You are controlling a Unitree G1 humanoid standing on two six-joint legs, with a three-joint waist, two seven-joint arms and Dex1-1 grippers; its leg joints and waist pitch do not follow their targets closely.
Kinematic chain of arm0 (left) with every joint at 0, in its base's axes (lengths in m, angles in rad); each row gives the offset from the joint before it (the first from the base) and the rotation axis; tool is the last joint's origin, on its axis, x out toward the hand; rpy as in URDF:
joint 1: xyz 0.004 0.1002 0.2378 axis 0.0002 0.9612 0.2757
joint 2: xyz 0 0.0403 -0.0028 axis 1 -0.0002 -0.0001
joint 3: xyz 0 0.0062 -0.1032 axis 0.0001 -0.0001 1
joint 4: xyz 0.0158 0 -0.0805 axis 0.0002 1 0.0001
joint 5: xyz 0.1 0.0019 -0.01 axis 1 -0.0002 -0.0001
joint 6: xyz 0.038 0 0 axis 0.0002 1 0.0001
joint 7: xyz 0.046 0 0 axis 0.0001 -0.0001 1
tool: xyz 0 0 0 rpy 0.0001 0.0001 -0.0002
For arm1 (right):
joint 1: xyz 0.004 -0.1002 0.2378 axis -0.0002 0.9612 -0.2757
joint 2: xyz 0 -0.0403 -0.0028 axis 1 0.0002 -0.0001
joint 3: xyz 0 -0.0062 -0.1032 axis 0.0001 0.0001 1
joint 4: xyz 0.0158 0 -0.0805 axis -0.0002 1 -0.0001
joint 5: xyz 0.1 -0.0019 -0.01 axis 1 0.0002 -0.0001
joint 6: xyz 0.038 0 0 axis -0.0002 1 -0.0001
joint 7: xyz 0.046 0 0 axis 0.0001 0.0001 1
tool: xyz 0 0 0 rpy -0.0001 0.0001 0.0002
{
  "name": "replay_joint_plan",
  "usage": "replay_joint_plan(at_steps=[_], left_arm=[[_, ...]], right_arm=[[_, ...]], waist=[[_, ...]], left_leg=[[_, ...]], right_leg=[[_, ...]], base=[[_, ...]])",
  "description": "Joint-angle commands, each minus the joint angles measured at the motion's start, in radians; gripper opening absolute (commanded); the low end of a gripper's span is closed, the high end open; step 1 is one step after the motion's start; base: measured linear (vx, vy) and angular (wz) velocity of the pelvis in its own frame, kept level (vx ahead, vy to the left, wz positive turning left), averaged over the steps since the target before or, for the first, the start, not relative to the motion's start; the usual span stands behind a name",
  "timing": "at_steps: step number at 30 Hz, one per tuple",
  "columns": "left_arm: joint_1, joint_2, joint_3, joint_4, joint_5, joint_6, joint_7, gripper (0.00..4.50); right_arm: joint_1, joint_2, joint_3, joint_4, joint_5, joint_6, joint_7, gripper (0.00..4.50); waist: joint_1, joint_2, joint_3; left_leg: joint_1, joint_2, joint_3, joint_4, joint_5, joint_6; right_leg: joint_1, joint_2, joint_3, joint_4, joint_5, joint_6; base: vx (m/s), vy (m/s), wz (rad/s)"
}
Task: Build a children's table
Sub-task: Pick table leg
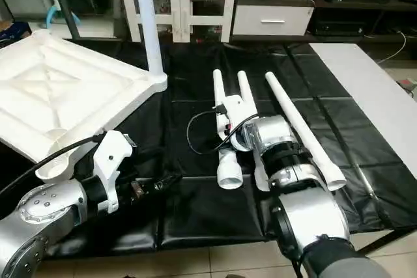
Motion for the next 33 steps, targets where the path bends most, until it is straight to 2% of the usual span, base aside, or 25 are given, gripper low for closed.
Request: replay_joint_plan(at_steps=[1, 3, 10, 15, 22, 23, 27, 33], left_arm=[[-0.002, 0.009, -0.012, -0.023, -0.008, 0.013, -0.009, 4.34], [-0.002, 0.011, -0.015, -0.027, -0.014, 0.018, -0.015, 4.49], [-0.001, 0.016, -0.015, -0.03, -0.024, 0.024, -0.018, 4.5], [-0.001, 0.017, -0.015, -0.029, -0.027, 0.024, -0.013, 4.5], [-0.005, 0.022, -0.006, -0.026, -0.027, 0.02, -0.009, 4.5], [-0.007, 0.022, -0.003, -0.024, -0.027, 0.019, -0.007, 4.5], [-0.024, 0.004, 0.042, 0.009, -0.016, 0.0, 0.028, 4.5], [-0.039, -0.005, 0.085, 0.021, -0.021, -0.02, 0.042, 4.5]], right_arm=[[-0.02, -0.004, 0.012, 0.02, -0.01, 0.004, 0.017, 3.67], [-0.023, -0.005, 0.012, 0.034, -0.011, 0.007, 0.02, 3.52], [-0.03, -0.003, 0.012, 0.06, -0.013, 0.011, 0.049, 2.96], [-0.024, 0.005, -0.001, 0.08, -0.006, 0.006, 0.038, 2.52], [-0.023, 0.01, -0.029, 0.088, 0.01, 0.01, 0.029, 2.02], [-0.024, 0.01, -0.037, 0.086, 0.017, 0.008, 0.027, 1.96], [-0.025, 0.019, -0.135, 0.044, 0.099, 0.003, 0.03, 1.83], [-0.014, 0.017, -0.201, -0.031, 0.163, 0.033, 0.055, 1.8]], waist=[[0.001, 0.0, -0.06], [0.001, 0.002, -0.061], [0.001, 0.001, -0.06], [0.001, 0.001, -0.059], [0.0, 0.003, -0.06], [0.0, 0.004, -0.061], [-0.001, 0.005, -0.063], [0.003, 0.007, -0.064]], left_leg=[[0.015, 0.03, -0.002, -0.088, -0.223, -0.037], [0.015, 0.03, -0.002, -0.087, -0.214, -0.034], [0.015, 0.031, -0.002, -0.088, -0.225, -0.032], [0.017, 0.032, -0.002, -0.089, -0.243, -0.037], [0.017, 0.031, -0.002, -0.088, -0.237, -0.037], [0.018, 0.031, -0.002, -0.088, -0.234, -0.037], [0.018, 0.031, -0.002, -0.087, -0.23, -0.032], [0.019, 0.031, -0.002, -0.087, -0.211, -0.025]], right_leg=[[0.038, -0.025, 0.018, -0.068, -0.206, -0.232], [0.039, -0.025, 0.018, -0.066, -0.19, -0.239], [0.039, -0.025, 0.018, -0.066, -0.197, -0.246], [0.037, -0.026, 0.018, -0.069, -0.225, -0.238], [0.038, -0.025, 0.018, -0.068, -0.207, -0.242], [0.039, -0.025, 0.017, -0.067, -0.2, -0.245], [0.041, -0.025, 0.017, -0.065, -0.181, -0.25], [0.041, -0.023, 0.016, -0.063, -0.157, -0.255]], base=[[0.0, 0.0, 0.0], [0.0, 0.0, 0.0], [0.0, 0.0, 0.0], [0.0, 0.0, 0.0], [0.0, 0.0, 0.0], [0.0, 0.0, 0.0], [0.0, 0.0, 0.0], [0.0, 0.0, 0.0]])
